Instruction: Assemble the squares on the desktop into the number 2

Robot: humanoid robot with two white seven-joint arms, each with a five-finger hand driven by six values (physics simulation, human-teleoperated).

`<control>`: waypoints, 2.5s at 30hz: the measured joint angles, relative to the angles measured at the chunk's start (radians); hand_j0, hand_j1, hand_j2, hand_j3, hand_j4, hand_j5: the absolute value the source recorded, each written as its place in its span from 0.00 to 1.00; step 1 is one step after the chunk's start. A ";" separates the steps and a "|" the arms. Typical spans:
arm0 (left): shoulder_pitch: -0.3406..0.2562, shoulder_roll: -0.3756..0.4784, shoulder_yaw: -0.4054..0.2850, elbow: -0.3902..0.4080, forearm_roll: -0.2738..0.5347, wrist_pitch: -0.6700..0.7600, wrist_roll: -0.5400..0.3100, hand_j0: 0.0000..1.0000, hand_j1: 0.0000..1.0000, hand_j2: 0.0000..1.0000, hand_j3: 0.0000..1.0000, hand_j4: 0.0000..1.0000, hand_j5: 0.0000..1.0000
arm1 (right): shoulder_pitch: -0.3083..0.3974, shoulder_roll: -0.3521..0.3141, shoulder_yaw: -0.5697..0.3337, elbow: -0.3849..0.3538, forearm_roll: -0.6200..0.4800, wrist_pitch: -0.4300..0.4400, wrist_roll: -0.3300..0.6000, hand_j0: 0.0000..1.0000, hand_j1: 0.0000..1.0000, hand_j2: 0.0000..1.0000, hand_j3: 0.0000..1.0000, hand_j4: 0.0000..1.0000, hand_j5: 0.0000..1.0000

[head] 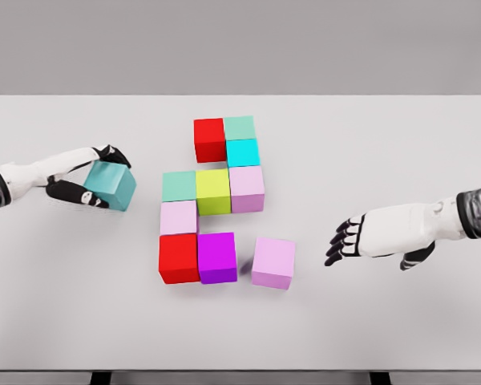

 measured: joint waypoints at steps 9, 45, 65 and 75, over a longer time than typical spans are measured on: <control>-0.081 -0.082 -0.001 0.089 -0.006 0.014 0.001 0.27 0.27 0.27 0.27 0.27 0.27 | -0.006 0.064 0.037 -0.001 -0.001 0.000 0.000 1.00 1.00 1.00 1.00 1.00 1.00; -0.325 -0.378 -0.003 0.492 -0.131 0.082 0.001 0.22 0.22 0.22 0.22 0.22 0.22 | -0.072 0.211 0.041 0.123 0.000 0.000 0.000 1.00 1.00 1.00 1.00 1.00 1.00; -0.359 -0.435 -0.002 0.483 -0.322 0.140 0.001 0.21 0.21 0.21 0.21 0.21 0.21 | -0.084 0.262 0.045 0.213 0.019 0.000 0.000 1.00 1.00 1.00 1.00 1.00 1.00; -0.347 -0.452 -0.002 0.450 -0.355 0.140 0.001 0.21 0.21 0.21 0.21 0.21 0.21 | -0.091 0.270 0.044 0.212 0.019 0.000 0.000 1.00 1.00 1.00 1.00 1.00 1.00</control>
